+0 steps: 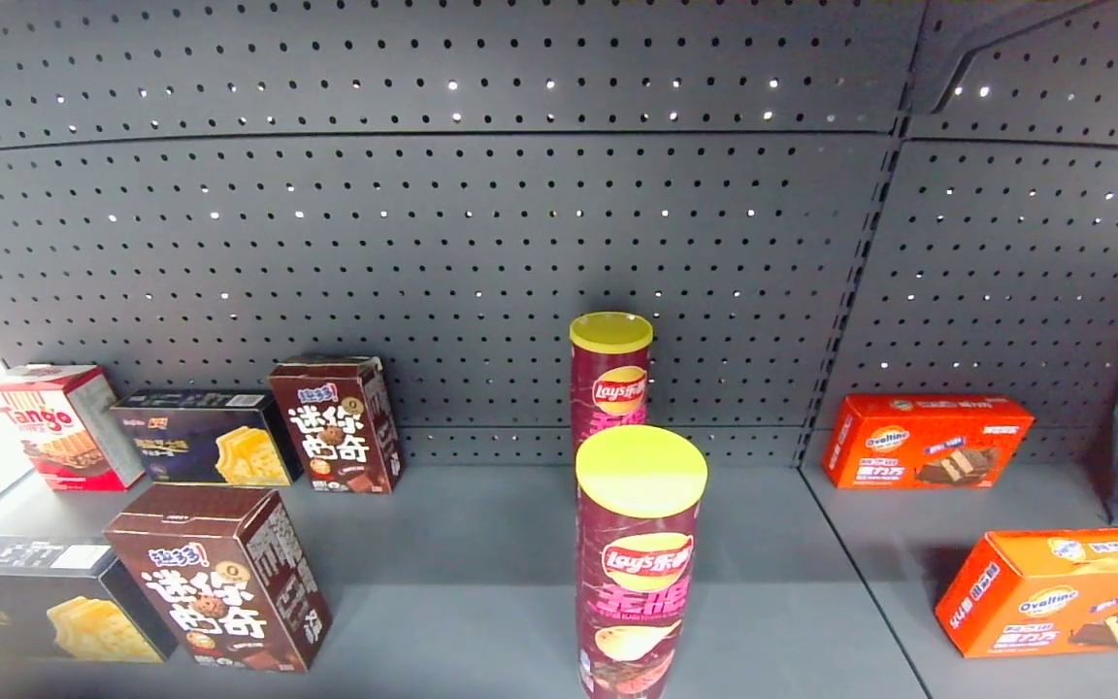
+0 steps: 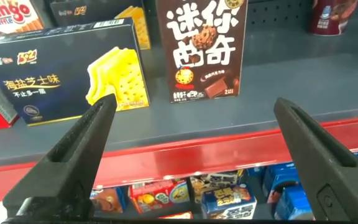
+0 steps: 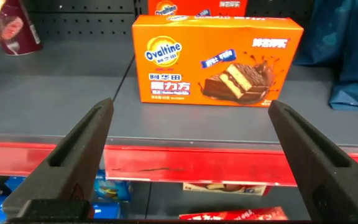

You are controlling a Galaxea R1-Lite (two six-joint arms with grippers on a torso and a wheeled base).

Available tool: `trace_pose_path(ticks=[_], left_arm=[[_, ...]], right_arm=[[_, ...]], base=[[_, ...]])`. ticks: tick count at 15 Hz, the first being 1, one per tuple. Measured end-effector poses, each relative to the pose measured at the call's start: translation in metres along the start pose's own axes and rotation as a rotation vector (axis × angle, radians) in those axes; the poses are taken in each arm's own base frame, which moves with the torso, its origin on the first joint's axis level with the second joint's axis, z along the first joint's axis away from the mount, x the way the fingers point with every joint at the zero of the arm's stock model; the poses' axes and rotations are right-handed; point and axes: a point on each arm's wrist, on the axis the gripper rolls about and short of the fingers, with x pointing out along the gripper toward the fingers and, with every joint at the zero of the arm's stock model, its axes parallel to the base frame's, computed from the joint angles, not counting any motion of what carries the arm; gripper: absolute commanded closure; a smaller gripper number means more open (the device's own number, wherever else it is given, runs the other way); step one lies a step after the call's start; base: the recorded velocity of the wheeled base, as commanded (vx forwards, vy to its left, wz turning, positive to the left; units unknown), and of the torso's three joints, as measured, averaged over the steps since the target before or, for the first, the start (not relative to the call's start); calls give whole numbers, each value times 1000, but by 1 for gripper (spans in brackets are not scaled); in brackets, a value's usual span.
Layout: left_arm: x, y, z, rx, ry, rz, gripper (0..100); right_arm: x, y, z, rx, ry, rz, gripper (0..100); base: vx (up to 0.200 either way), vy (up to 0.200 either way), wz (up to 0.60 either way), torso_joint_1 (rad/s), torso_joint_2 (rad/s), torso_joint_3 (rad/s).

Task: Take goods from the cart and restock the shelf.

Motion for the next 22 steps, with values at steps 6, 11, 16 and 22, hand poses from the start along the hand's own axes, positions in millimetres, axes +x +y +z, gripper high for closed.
trace_pose_path(ticks=[6, 11, 16, 22], left_arm=[[0, 0, 0, 1, -1, 0, 0], [0, 0, 0, 0, -1, 1, 0], [0, 0, 0, 1, -1, 0, 0], [0, 0, 0, 1, -1, 1, 0]], right_arm=[[0, 0, 0, 0, -1, 0, 0], [0, 0, 0, 1, 0, 0, 0], [0, 0, 0, 1, -1, 0, 0], [0, 0, 0, 0, -1, 0, 0]], base=[[0, 0, 0, 0, 0, 0], [0, 0, 0, 0, 0, 0], [0, 0, 0, 0, 0, 0], [0, 0, 0, 0, 0, 0]])
